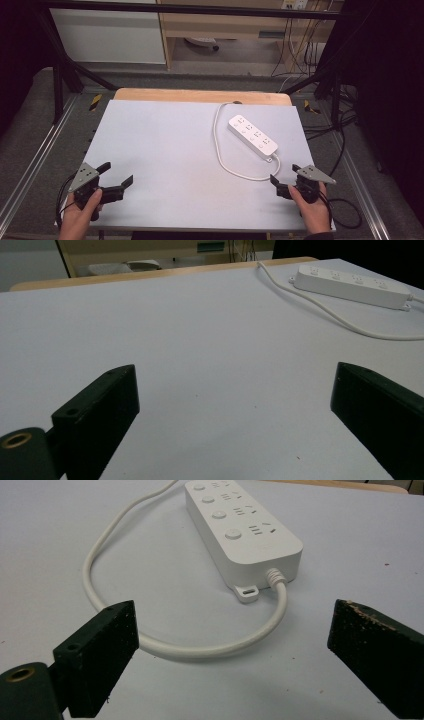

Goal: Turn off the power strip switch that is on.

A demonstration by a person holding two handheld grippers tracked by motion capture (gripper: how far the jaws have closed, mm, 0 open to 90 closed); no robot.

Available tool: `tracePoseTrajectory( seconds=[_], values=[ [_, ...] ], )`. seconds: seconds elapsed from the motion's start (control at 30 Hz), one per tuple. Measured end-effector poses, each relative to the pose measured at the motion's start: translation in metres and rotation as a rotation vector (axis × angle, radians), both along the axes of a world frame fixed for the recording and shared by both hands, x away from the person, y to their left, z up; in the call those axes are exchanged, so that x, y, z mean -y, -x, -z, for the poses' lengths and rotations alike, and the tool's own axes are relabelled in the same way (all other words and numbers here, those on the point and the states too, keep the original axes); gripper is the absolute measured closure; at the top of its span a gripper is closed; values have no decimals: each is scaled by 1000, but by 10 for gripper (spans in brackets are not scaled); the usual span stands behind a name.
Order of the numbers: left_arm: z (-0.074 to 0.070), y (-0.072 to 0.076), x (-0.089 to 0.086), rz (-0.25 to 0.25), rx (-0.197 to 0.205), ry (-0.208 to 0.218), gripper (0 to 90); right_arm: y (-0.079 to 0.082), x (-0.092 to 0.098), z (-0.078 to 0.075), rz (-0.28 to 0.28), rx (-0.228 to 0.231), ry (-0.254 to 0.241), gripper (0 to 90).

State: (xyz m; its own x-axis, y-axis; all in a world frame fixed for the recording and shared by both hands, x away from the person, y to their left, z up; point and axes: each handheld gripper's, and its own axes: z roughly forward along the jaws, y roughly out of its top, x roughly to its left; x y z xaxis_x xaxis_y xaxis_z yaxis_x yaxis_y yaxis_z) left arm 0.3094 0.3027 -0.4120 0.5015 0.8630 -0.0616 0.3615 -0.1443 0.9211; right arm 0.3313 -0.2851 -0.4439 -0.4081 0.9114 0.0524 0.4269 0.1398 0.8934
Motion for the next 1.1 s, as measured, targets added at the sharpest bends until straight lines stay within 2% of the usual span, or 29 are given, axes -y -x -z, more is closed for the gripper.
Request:
tracePoseTrajectory(
  seconds=[0.1, 0.17, 0.37, 0.47, 0.57, 0.7, 0.77, 0.83, 0.9, 1.0, 1.1],
  values=[
    [0, 0, 0, 0, 5, 4, 52, 0, -1, 0, 1, 0, 2, 60],
    [0, 0, -1, -7, 13, 1, 52, 0, -2, 0, 18, -5, 11, 94],
    [1, -2, -2, -16, 2, 4, 52, -2, -5, -4, 21, -31, 0, 74],
    [1, -1, 0, -16, -1, -6, 52, -3, -6, -5, 8, -96, -6, 59],
    [1, -1, 0, -12, -1, -5, 52, -2, -7, -5, 9, -92, 3, 56],
    [2, -2, 1, -7, -12, -3, 52, -5, -8, -10, 18, -70, -6, 46],
    [3, -2, 1, -7, -13, -7, 52, -6, -10, -12, 31, -54, 7, 39],
    [3, -3, 3, -8, -19, -6, 52, -10, -12, -15, 44, -52, 15, 39],
    [4, -3, 7, -4, -17, -30, 52, -14, -12, -18, 38, -59, 3, 55],
    [5, -3, 8, -4, -24, -35, 52, -22, -11, -27, 26, -61, 16, 63],
    [6, -3, 8, 4, -32, -41, 52, -29, -12, -34, 30, -35, 25, 59]
  ],
)
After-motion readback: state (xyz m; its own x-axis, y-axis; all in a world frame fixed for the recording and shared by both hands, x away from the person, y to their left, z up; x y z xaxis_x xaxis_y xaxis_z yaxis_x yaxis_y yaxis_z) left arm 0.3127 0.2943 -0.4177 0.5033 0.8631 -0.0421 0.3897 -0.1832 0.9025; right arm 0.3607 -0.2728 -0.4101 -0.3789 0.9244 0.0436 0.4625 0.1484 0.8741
